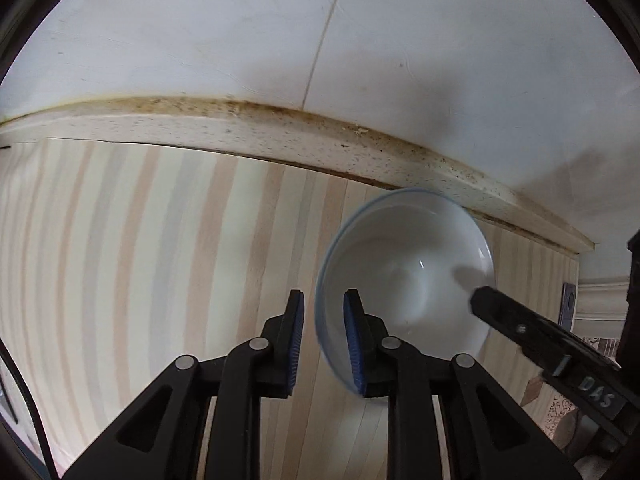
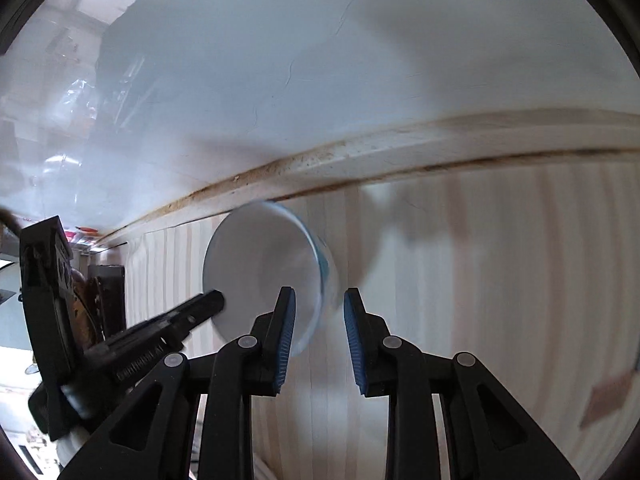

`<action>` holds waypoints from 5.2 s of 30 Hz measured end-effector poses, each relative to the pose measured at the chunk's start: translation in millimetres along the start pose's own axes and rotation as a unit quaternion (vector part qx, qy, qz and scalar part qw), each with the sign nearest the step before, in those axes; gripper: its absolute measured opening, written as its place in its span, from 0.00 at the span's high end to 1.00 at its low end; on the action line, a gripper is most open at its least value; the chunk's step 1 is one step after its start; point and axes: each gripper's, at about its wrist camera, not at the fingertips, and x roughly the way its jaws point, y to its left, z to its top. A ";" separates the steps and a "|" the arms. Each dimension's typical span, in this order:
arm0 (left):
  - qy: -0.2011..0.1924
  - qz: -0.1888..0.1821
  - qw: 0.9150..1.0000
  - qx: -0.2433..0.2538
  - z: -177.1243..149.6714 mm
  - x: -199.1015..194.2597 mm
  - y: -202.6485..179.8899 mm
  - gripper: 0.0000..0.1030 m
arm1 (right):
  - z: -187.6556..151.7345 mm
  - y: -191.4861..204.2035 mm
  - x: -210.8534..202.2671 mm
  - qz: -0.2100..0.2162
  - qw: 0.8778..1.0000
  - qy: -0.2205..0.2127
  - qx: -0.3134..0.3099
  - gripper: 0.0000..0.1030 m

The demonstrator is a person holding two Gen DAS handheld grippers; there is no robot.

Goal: Organize plates and bowls

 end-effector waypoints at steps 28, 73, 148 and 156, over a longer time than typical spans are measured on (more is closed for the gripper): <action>-0.033 -0.017 0.997 0.066 -74.2 -79.2 -37.6 0.85 | -57.3 7.3 -46.1 -0.038 0.998 -0.019 -0.044 0.89; 0.060 0.008 0.982 0.177 -257.4 -64.9 -85.4 0.85 | -293.3 -72.6 -111.1 -0.048 0.998 0.016 0.040 0.89; 0.112 -0.098 0.974 0.173 -221.0 -51.4 -68.3 0.15 | -326.5 -94.7 -132.5 0.040 0.994 -0.012 0.099 0.11; 0.157 -0.120 0.970 0.143 -207.5 -7.4 -71.1 0.21 | -321.3 -122.0 -65.8 0.092 0.987 0.012 0.130 0.11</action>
